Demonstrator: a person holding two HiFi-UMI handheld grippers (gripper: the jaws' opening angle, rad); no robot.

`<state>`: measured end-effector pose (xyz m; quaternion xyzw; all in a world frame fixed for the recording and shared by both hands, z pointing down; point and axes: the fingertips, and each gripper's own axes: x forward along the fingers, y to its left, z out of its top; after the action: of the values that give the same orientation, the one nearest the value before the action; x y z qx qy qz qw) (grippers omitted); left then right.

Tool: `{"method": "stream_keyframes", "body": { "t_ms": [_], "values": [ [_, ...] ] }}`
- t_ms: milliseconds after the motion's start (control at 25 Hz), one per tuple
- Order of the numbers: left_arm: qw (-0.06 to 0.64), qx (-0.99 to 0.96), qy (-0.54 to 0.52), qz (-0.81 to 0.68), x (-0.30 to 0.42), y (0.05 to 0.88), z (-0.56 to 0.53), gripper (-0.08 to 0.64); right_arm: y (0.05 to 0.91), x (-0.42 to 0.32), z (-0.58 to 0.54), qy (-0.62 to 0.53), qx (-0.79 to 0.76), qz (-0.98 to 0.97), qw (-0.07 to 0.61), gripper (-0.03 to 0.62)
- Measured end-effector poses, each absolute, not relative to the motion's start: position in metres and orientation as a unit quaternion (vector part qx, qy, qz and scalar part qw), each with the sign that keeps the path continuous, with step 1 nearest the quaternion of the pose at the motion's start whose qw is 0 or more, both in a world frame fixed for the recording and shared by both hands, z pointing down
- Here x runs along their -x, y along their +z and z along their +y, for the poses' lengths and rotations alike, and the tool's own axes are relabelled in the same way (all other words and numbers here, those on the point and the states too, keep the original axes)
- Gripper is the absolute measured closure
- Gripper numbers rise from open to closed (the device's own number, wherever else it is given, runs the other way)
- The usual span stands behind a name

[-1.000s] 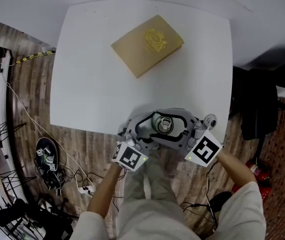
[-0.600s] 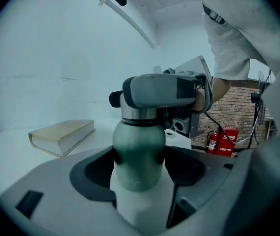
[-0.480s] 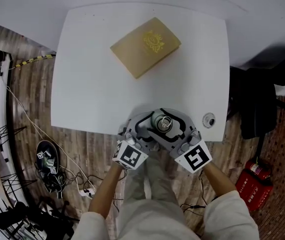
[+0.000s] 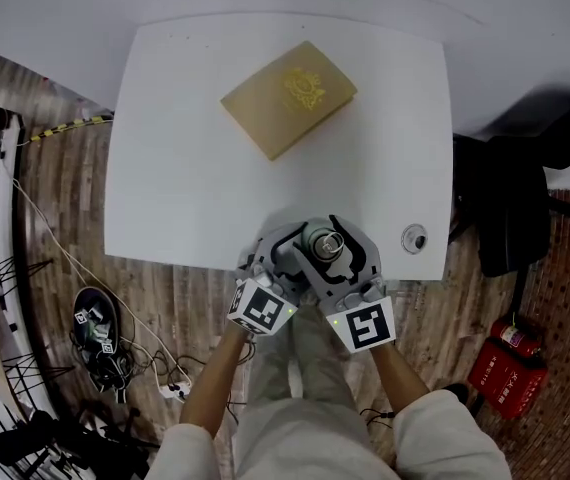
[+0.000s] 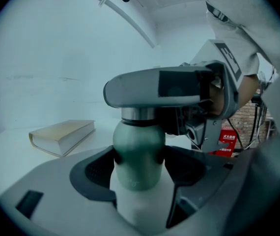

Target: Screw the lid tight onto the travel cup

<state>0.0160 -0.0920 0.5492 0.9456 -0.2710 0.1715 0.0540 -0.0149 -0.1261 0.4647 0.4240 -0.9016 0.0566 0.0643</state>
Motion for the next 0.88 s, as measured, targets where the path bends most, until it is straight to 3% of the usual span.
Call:
{"method": "stream_keyframes", "body": {
  "t_ms": [680, 760, 880],
  "values": [
    [0.058, -0.946, 0.170, -0.271, -0.0157, 0.5501, -0.0911, 0.239, 0.4699, 0.0128, -0.1260, 0.071, -0.462, -0.882, 0.063, 0.330],
    [0.064, -0.945, 0.173, -0.269, -0.0167, 0.5503, -0.0893, 0.238, 0.4682, 0.0138, -0.1237, 0.077, -0.449, -0.888, 0.059, 0.267],
    [0.071, -0.944, 0.169, -0.276, -0.0139, 0.5484, -0.0879, 0.235, 0.4656, 0.0093, -0.1210, 0.080, -0.444, -0.891, 0.058, 0.267]
  ]
}}
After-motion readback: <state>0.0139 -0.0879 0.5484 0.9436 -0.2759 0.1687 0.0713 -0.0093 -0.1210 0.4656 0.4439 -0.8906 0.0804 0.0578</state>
